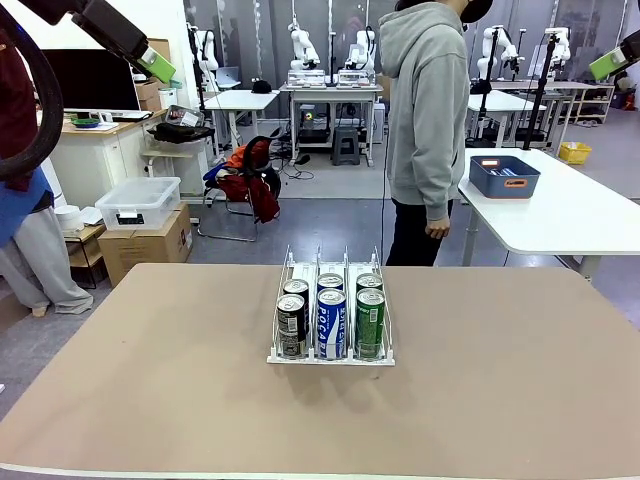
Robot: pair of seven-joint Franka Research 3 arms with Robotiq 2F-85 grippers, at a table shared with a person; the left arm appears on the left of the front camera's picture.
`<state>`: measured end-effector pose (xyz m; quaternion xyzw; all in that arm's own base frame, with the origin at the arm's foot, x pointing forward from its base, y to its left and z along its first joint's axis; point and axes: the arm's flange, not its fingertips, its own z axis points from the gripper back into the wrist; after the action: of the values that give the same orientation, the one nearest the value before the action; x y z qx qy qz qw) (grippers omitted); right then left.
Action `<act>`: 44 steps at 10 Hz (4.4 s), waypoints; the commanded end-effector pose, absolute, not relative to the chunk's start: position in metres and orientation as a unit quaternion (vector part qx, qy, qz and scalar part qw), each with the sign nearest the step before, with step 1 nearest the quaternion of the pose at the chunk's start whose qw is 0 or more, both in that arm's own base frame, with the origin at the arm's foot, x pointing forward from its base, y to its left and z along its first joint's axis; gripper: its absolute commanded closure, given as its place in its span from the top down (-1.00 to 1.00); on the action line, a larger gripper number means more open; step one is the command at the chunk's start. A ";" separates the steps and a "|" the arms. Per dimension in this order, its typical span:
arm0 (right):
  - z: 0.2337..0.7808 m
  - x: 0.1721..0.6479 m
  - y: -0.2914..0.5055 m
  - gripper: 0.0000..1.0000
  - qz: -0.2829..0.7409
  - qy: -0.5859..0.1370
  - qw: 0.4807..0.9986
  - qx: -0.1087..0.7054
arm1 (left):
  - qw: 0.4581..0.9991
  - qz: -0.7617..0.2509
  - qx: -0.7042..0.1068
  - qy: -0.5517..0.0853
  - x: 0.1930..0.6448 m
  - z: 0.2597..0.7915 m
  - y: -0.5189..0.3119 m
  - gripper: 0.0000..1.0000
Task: Fill the beverage cans into the dispenser.
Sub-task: Pick up the Sprite handed by the human.
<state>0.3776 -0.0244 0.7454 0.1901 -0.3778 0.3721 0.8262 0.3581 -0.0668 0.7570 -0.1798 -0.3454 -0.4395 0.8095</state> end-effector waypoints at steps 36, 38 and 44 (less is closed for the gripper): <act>0.757 0.375 -0.025 1.00 0.374 -0.387 0.822 0.185 | 0.809 -0.439 -0.179 -0.347 0.358 0.758 -0.067 1.00; 0.757 0.375 -0.025 1.00 0.374 -0.387 0.822 0.185 | 0.809 -0.439 -0.179 -0.347 0.358 0.758 -0.067 1.00; 0.757 0.375 -0.025 1.00 0.374 -0.387 0.822 0.185 | 0.809 -0.439 -0.179 -0.347 0.358 0.758 -0.067 1.00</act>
<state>0.3747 -0.0245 0.7592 0.1838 -0.3888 0.3746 0.8214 0.3581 -0.0668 0.7571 -0.1798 -0.3454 -0.4394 0.8095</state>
